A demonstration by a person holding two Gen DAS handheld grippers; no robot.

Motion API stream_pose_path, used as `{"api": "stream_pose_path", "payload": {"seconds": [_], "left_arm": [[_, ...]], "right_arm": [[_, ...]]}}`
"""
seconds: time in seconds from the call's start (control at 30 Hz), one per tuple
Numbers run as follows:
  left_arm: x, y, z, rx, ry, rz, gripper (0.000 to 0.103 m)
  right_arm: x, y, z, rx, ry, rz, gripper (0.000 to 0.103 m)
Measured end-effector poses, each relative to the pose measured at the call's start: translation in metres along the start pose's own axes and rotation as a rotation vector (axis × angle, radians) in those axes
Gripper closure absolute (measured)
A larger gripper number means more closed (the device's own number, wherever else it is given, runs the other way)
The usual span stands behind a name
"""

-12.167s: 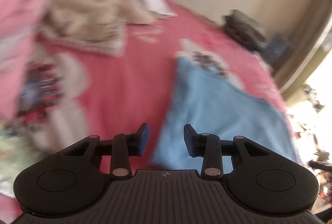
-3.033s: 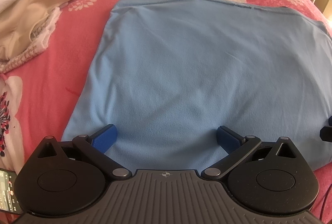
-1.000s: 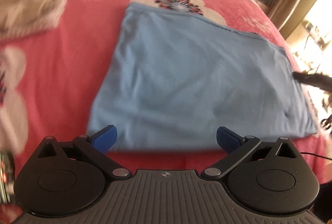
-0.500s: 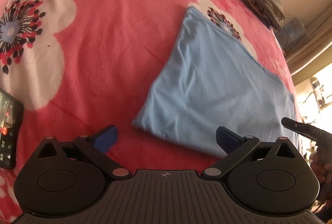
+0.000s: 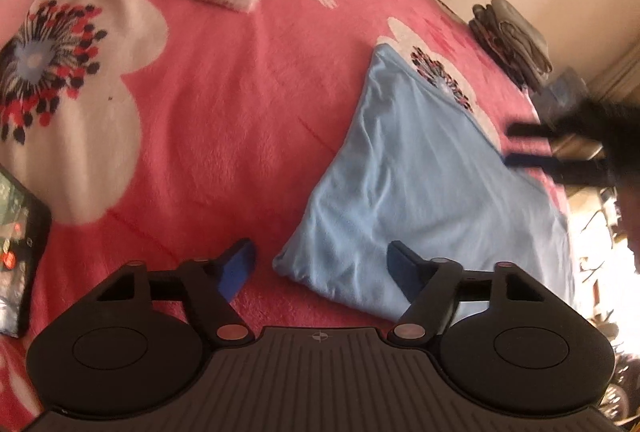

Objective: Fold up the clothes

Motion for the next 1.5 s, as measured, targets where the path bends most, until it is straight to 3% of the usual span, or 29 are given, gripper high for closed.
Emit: {"api": "stream_pose_path", "payload": {"seconds": [0.2,0.37,0.47,0.73,0.9,0.93,1.03,1.1,1.3,1.5], "left_arm": [[0.0,-0.002,-0.004,-0.087,0.004,-0.029,0.052],[0.001,-0.005,-0.005,-0.165,0.009,-0.048,0.084],[0.003,-0.005,-0.005,-0.153,-0.017,-0.057,0.096],[0.016,-0.006,-0.037,-0.192,-0.202,-0.11,0.098],[0.022,-0.007,-0.057,-0.217,-0.325,-0.131,0.098],[0.023,-0.008,-0.061,-0.222,-0.35,-0.135,0.098],[0.025,-0.007,-0.067,-0.224,-0.383,-0.142,0.098],[0.027,-0.007,-0.071,-0.226,-0.404,-0.149,0.098],[0.028,-0.006,-0.087,-0.203,-0.505,-0.134,0.098],[0.021,-0.008,-0.117,-0.162,-0.642,-0.061,0.098]], "right_arm": [[-0.063,0.009,0.028,0.018,-0.067,0.104,0.054],[-0.093,0.012,0.041,0.028,-0.105,0.129,0.05],[-0.102,0.012,0.05,0.061,-0.117,0.13,0.04],[-0.12,0.009,0.059,0.151,-0.169,0.181,0.04],[-0.129,0.002,0.066,0.279,-0.193,0.207,0.042],[-0.129,0.001,0.067,0.302,-0.199,0.205,0.044],[-0.125,0.003,0.063,0.332,-0.218,0.182,0.066],[-0.115,0.005,0.057,0.334,-0.216,0.158,0.09],[-0.062,0.015,0.032,0.325,-0.184,0.06,0.095],[-0.008,0.026,0.008,0.316,-0.152,-0.037,0.096]]}}
Point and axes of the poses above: each gripper's, at about its wrist camera, not at the fingertips, and x roughly against the way its jaws point, z to its left, y to its top, the point moved 5 cm from there along -x, roughly the way its jaws point, and after that the axes turned 14 degrees about -z, right-handed, at the moved point
